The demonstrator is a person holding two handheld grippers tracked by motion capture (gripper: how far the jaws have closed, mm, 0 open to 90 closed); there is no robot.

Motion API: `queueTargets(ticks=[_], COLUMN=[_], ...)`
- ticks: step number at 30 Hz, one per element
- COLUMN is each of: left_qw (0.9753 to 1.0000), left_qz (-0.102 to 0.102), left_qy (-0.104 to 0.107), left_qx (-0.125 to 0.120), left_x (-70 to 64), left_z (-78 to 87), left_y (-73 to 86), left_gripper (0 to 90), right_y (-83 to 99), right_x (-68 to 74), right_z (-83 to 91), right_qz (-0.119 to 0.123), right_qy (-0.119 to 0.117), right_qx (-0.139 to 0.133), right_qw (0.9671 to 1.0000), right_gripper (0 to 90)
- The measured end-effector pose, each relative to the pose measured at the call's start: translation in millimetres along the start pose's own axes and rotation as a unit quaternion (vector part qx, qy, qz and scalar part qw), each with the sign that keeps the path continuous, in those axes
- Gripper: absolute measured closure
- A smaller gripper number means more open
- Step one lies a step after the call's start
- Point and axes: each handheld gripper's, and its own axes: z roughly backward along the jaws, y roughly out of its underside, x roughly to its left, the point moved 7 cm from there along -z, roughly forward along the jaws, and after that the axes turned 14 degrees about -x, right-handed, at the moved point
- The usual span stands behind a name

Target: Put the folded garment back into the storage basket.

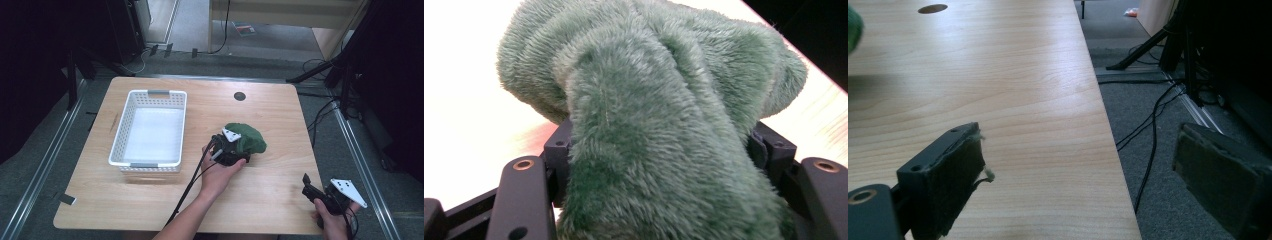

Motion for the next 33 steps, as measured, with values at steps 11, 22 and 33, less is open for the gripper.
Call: queueTargets(ticks=[11,22,33], left_qw=[0.9994,0.998,0.9966], left_qz=[-0.001,0.009,0.014], left_qy=[0.008,-0.003,-0.02], left_qx=[-0.035,-0.063,-0.079], left_x=[11.1,34.1,61.6], left_z=[26.8,50.6,68.3], left_y=[-25.9,-49.5,-62.6], left_gripper=[33.9,33.9,33.9], right_y=[-0.2,-0.2,0.0], right_x=[0.7,1.6,1.3], right_z=[0.2,0.4,0.2], right_qz=[0.002,0.005,0.004], right_qy=[-0.005,-0.006,-0.006], right_qx=[-0.002,-0.002,0.0], right_qw=[1.0,1.0,1.0], right_gripper=[6.4,6.4,6.4])
